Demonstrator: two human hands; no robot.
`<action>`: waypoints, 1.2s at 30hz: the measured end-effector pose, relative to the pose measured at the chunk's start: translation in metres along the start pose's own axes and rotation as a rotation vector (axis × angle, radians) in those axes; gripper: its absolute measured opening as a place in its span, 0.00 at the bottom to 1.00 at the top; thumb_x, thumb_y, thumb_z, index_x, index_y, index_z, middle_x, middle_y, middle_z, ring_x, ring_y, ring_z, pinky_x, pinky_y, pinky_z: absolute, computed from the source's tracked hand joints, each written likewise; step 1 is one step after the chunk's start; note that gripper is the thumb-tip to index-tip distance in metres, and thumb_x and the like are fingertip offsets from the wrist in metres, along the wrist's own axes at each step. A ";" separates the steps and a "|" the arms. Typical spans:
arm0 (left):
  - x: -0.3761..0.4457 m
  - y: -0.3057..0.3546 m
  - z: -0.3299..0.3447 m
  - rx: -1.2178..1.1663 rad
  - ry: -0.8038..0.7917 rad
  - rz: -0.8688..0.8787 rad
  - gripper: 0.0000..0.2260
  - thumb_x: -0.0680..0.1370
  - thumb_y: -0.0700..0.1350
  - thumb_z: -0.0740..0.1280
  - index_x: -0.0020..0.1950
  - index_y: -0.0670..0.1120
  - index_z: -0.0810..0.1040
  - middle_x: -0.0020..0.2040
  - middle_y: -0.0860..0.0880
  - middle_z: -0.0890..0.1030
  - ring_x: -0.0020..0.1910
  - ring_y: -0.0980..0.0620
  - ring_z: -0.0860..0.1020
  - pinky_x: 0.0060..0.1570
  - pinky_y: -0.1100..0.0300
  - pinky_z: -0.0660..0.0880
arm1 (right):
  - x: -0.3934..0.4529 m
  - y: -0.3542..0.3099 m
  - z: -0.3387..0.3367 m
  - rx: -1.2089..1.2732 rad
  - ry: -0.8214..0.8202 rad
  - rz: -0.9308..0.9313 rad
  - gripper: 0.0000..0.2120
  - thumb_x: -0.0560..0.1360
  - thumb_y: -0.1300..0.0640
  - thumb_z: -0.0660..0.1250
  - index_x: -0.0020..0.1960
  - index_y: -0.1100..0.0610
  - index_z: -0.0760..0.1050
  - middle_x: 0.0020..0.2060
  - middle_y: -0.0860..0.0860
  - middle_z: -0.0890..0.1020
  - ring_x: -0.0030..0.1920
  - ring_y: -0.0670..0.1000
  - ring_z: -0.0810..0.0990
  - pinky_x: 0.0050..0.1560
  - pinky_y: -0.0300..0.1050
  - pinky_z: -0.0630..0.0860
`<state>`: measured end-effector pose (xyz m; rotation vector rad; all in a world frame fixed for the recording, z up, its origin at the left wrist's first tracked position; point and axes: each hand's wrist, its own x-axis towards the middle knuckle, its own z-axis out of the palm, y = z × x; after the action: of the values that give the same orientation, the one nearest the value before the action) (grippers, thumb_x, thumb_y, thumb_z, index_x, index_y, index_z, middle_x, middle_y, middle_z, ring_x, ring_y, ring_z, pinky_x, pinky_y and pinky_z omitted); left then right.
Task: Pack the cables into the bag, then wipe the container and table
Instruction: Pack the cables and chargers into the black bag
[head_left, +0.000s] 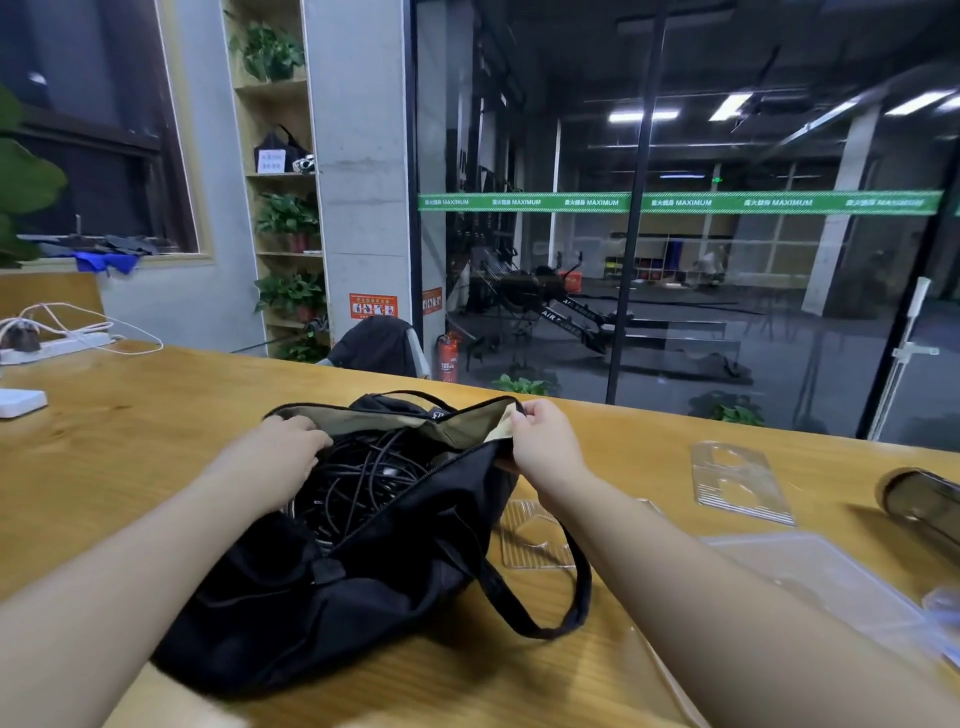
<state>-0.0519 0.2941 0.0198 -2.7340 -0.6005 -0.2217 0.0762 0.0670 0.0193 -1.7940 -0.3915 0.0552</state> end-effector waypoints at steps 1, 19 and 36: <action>0.002 0.000 0.003 -0.045 0.022 0.030 0.19 0.79 0.40 0.57 0.68 0.54 0.68 0.65 0.52 0.69 0.62 0.50 0.69 0.56 0.55 0.71 | 0.001 0.000 0.001 -0.006 -0.001 -0.006 0.11 0.81 0.57 0.54 0.59 0.58 0.72 0.53 0.54 0.79 0.54 0.56 0.79 0.56 0.57 0.77; 0.028 0.055 -0.048 -0.794 0.317 0.181 0.14 0.74 0.35 0.59 0.55 0.49 0.74 0.42 0.53 0.72 0.43 0.53 0.75 0.43 0.64 0.69 | -0.005 -0.018 0.007 0.013 -0.136 -0.250 0.11 0.81 0.60 0.57 0.60 0.58 0.74 0.49 0.50 0.79 0.50 0.48 0.76 0.51 0.41 0.71; 0.115 0.109 -0.051 0.047 -0.117 0.446 0.20 0.76 0.41 0.62 0.66 0.57 0.70 0.62 0.53 0.76 0.60 0.50 0.74 0.50 0.56 0.69 | 0.009 0.004 -0.004 -0.037 -0.560 -0.072 0.05 0.79 0.56 0.64 0.45 0.54 0.76 0.34 0.43 0.76 0.35 0.40 0.72 0.35 0.29 0.69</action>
<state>0.0942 0.2262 0.0616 -2.7606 -0.0123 0.0605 0.0864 0.0649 0.0183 -1.7812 -0.8576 0.5095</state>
